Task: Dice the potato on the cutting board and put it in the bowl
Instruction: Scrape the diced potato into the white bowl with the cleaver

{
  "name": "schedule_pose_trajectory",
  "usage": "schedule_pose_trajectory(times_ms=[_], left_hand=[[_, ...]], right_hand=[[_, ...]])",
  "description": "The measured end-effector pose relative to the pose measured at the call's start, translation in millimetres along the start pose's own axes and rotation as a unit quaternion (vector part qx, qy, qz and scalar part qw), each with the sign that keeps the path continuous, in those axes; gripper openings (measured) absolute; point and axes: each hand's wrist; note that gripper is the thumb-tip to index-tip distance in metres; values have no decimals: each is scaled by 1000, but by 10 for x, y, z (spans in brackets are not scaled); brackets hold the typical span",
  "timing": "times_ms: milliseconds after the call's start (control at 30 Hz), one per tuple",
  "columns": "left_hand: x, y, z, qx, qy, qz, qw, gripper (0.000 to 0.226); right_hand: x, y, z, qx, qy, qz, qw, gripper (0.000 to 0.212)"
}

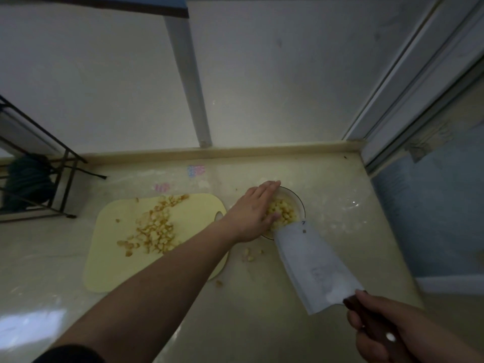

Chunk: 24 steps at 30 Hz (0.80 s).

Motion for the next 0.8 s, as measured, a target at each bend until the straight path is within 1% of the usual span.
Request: schedule_pose_trajectory(times_ms=[67,133,167,267,367,400,433,500,533,567,600,633,700,733,800], left_hand=[[-4,-12,-6,-45,12,4,999,62],[-4,-15,-12,-76,28,10,997,61],[-2,-5,-7,-87,37,10,995,64],[-7,67,16,-101,56,-1,993,84],[-37,123,28,-88,58,-3,994,89],[-56,128,35,-81,57,-4,995,88],[-83,132,39,-75,58,-5,995,88],[-168,152,51,-70,61,-7,996,88],[-221,163,53,-67,65,-8,996,89],[-284,173,57,-61,68,-9,996,89],[-340,179,58,-55,67,-13,996,89],[-388,186,54,-52,65,-15,996,88],[-463,178,3,-57,59,-15,996,83],[-491,172,-46,-69,54,-9,996,75],[-563,189,-202,-93,42,25,994,55]], right_hand=[[-4,21,-5,-8,9,6,1000,33],[-17,27,-22,2,9,15,1000,33],[-27,28,-37,11,7,19,1000,32],[-67,13,-85,38,9,26,999,30],[-88,7,-123,45,16,30,998,30],[-86,7,-133,43,19,26,999,32],[-81,-5,-135,40,19,14,999,39],[-75,-52,-133,33,15,-17,999,61],[-65,-82,-132,27,15,-25,999,68],[-47,-106,-116,17,20,-30,999,71],[-23,-128,-90,2,27,-26,999,69],[-1,-154,-56,-6,36,-26,999,62],[113,-141,43,-16,82,-2,997,36],[190,-107,94,-17,110,22,994,34],[349,-95,173,-53,156,55,985,45]])
Point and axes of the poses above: each hand's wrist, its own x-axis towards the middle knuckle, its own y-axis out of the back of the hand, z = x × y, and after that the axes turned 9 degrees about y, right-handed
